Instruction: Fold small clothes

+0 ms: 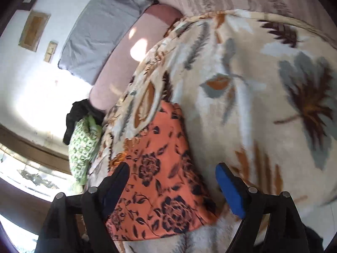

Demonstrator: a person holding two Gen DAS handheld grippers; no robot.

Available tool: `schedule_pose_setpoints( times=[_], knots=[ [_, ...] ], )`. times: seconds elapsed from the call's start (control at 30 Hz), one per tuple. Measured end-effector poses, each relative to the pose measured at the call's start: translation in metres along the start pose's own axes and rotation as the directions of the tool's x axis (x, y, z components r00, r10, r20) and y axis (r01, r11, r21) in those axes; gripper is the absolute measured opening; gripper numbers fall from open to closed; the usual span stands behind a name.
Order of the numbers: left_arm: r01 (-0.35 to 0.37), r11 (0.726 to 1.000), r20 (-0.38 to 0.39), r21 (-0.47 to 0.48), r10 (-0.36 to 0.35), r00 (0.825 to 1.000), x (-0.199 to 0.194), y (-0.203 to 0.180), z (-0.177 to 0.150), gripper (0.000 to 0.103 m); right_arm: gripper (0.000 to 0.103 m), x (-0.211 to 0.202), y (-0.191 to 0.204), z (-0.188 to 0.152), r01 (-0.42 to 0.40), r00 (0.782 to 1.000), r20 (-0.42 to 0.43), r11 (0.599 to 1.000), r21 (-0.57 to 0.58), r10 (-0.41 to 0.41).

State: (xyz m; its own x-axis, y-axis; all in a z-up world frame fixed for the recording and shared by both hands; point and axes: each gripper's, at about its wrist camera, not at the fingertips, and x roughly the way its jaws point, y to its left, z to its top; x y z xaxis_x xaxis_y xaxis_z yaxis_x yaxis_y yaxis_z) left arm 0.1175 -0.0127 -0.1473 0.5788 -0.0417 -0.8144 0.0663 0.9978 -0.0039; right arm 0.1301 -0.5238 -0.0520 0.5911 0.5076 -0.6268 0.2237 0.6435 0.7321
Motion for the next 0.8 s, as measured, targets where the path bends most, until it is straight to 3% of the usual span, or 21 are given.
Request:
schedule_pose_setpoints(
  times=[0.1, 0.17, 0.2, 0.23, 0.27, 0.37, 0.43, 0.47, 0.5, 0.57, 0.63, 0.7, 0.8],
  knots=[
    [0.012, 1.000, 0.003, -0.014, -0.012, 1.000, 0.003, 0.002, -0.004, 0.081, 0.084, 0.054, 0.007, 0.036, 0.049, 0.993, -0.102, 0.997, -0.063, -0.055],
    [0.007, 1.000, 0.004, 0.001, -0.007, 1.000, 0.004, 0.000, -0.006, 0.081, 0.078, 0.093, 0.003, 0.054, 0.123, 0.974, -0.174, 0.986, -0.110, -0.141],
    [0.006, 1.000, 0.003, 0.010, -0.006, 1.000, 0.004, 0.000, -0.006, 0.081, 0.058, 0.113, -0.001, 0.062, 0.148, 0.959, -0.226, 0.982, -0.117, -0.171],
    [0.006, 1.000, 0.003, 0.018, -0.006, 1.000, 0.004, 0.000, -0.006, 0.081, 0.015, 0.127, -0.004, 0.066, 0.167, 0.945, -0.263, 0.978, -0.124, -0.194],
    [0.010, 1.000, 0.004, 0.021, -0.010, 1.000, 0.004, 0.001, -0.006, 0.082, 0.013, 0.135, 0.000, 0.068, 0.184, 0.936, -0.276, 0.972, -0.146, -0.219],
    [0.013, 1.000, 0.020, 0.022, -0.014, 1.000, 0.007, 0.001, -0.008, 0.084, 0.012, 0.142, 0.027, 0.062, 0.237, 0.924, -0.221, 0.922, -0.307, -0.312],
    [-0.008, 0.999, 0.023, 0.041, 0.008, 1.000, 0.008, -0.003, -0.007, 0.085, 0.013, 0.147, 0.008, 0.066, 0.322, 0.913, -0.169, 0.909, -0.265, -0.372],
    [-0.012, 0.999, 0.019, 0.043, 0.011, 1.000, 0.007, -0.004, -0.007, 0.085, 0.015, 0.144, 0.003, 0.063, 0.313, 0.926, -0.147, 0.924, -0.221, -0.349],
    [-0.007, 0.999, 0.013, 0.039, 0.007, 1.000, 0.006, -0.003, -0.005, 0.085, 0.024, 0.139, 0.005, 0.059, 0.310, 0.933, -0.120, 0.927, -0.212, -0.339],
    [0.008, 1.000, 0.005, 0.026, -0.008, 1.000, 0.004, 0.001, -0.004, 0.085, 0.038, 0.126, 0.014, 0.050, 0.339, 0.925, -0.094, 0.913, -0.228, -0.367],
    [0.008, 1.000, 0.013, 0.008, -0.009, 1.000, -0.002, 0.005, -0.006, 0.085, 0.066, 0.099, 0.023, 0.035, 0.373, 0.922, -0.030, 0.905, -0.203, -0.386],
    [0.017, 1.000, 0.023, -0.016, -0.017, 1.000, -0.010, 0.010, -0.009, 0.085, 0.066, 0.071, 0.038, 0.016, 0.353, 0.934, 0.016, 0.911, -0.213, -0.358],
    [0.043, 0.998, 0.034, -0.041, -0.042, 0.999, -0.022, 0.015, -0.016, 0.085, 0.068, 0.044, 0.064, -0.025, 0.255, 0.961, -0.038, 0.929, -0.270, -0.275]
  ],
)
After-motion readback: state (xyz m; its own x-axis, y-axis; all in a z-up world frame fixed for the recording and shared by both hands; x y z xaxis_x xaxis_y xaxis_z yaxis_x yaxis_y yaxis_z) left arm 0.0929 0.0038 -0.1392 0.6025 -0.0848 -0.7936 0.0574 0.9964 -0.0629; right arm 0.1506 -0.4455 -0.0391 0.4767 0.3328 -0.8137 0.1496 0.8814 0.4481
